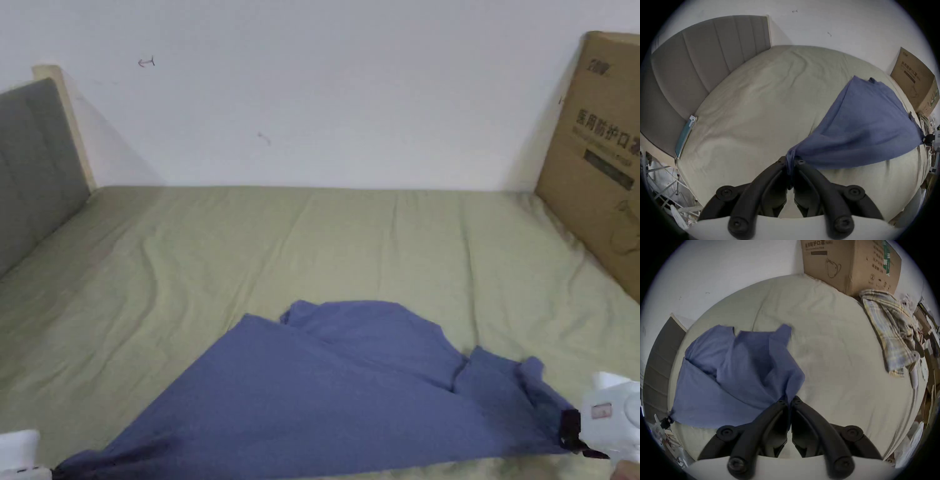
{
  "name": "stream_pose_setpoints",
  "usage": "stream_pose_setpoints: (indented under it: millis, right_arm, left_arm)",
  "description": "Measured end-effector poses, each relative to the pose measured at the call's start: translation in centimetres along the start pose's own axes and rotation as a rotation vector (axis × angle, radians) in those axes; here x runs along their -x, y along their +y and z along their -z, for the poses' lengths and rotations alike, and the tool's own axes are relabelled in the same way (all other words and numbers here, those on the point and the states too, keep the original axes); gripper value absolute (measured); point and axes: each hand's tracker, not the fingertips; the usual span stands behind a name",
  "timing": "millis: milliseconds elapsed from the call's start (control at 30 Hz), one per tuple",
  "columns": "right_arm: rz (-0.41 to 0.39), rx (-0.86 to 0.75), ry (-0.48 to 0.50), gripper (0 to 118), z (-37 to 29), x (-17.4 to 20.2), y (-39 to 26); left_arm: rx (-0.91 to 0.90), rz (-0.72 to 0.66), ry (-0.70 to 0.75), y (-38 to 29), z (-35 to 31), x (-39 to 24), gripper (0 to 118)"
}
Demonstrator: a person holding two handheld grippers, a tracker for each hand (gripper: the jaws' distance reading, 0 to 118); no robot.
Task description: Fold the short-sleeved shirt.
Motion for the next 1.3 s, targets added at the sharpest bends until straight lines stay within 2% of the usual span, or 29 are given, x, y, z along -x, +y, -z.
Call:
stream_pose_setpoints:
  millis: [100,133,167,200,233,267,300,433,533,567,600,667,700,733,800,900,1067,1100,1200,1300]
  right_arm:
    - [-0.006,-0.004,-0.015,3,-0.7,0.8,-0.9]
    - [0.004,-0.011,-0.017,10,-1.1,1.2,-1.0]
    - [0.008,-0.014,-0.022,24,-1.6,1.6,-1.2]
    - [0.004,-0.015,-0.025,41,-1.8,1.8,-1.3]
    - [-0.008,-0.018,-0.025,60,-2.1,1.9,-1.3]
    - [-0.020,-0.019,-0.021,64,-2.5,2.0,-1.3]
    - [-0.035,-0.022,-0.019,64,-2.0,1.5,-0.3]
    - [-0.075,-0.085,-0.026,64,-4.7,2.3,-0.7]
    - [-0.057,-0.138,0.017,64,-6.7,2.3,-1.3]
    - [-0.056,-0.145,0.031,63,-7.1,2.2,-1.7]
    - [-0.060,-0.159,0.047,57,-7.6,2.2,-2.3]
    - [-0.086,-0.184,0.049,6,-8.3,2.3,-3.9]
    - [-0.114,-0.223,0.021,0,-8.4,2.5,-5.1]
    - [-0.131,-0.261,-0.030,0,-8.5,2.6,-6.2]
    - [-0.151,-0.220,0.002,0,-8.2,2.2,-7.5]
    - [-0.089,-0.159,0.028,0,-6.9,1.5,-9.1]
    - [-0.046,-0.193,0.039,0,-6.1,0.4,-9.1]
    - [-0.038,-0.194,0.046,2,-5.6,-0.1,-8.7]
    - [-0.027,-0.212,0.061,68,-5.3,-0.6,-6.4]
    - [-0.053,-0.224,0.047,72,-4.5,-0.2,-4.0]
  left_arm:
    - [0.009,0.039,0.021,-0.3,0.1,-0.6,8]
    - [0.013,0.052,0.036,-0.2,0.2,-0.8,20]
    - [0.040,0.068,0.060,-0.2,0.3,-0.9,37]
    - [0.051,0.070,0.073,-0.2,0.2,-1.0,58]
    - [0.047,0.063,0.065,-0.3,0.0,-1.0,85]
    - [0.058,0.051,0.055,-0.2,-0.2,-0.8,99]
    - [0.055,0.015,0.040,0.0,-0.8,-0.8,101]
    - [0.031,-0.026,-0.020,1.4,-3.7,-1.5,100]
    - [-0.016,0.039,-0.051,2.1,-6.0,-3.6,99]
    - [-0.025,0.056,-0.060,2.2,-6.6,-4.4,94]
    - [-0.035,0.068,-0.074,2.2,-7.1,-5.3,80]
    - [-0.056,0.102,-0.101,1.6,-7.7,-7.2,22]
    - [-0.057,0.124,-0.108,1.3,-7.6,-8.2,3]
    - [-0.039,0.165,-0.096,0.7,-7.1,-9.2,1]
    - [-0.006,0.184,-0.086,-0.2,-6.2,-10.9,0]
    - [0.015,0.177,-0.157,-1.4,-5.8,-13.1,0]
    - [0.015,0.260,-0.182,-1.7,-6.1,-16.5,0]
    - [0.015,0.258,-0.194,-1.6,-6.1,-16.9,0]
    - [0.021,0.261,-0.240,-1.2,-5.4,-18.2,0]
    - [0.036,0.301,-0.246,-1.0,-4.7,-19.6,0]
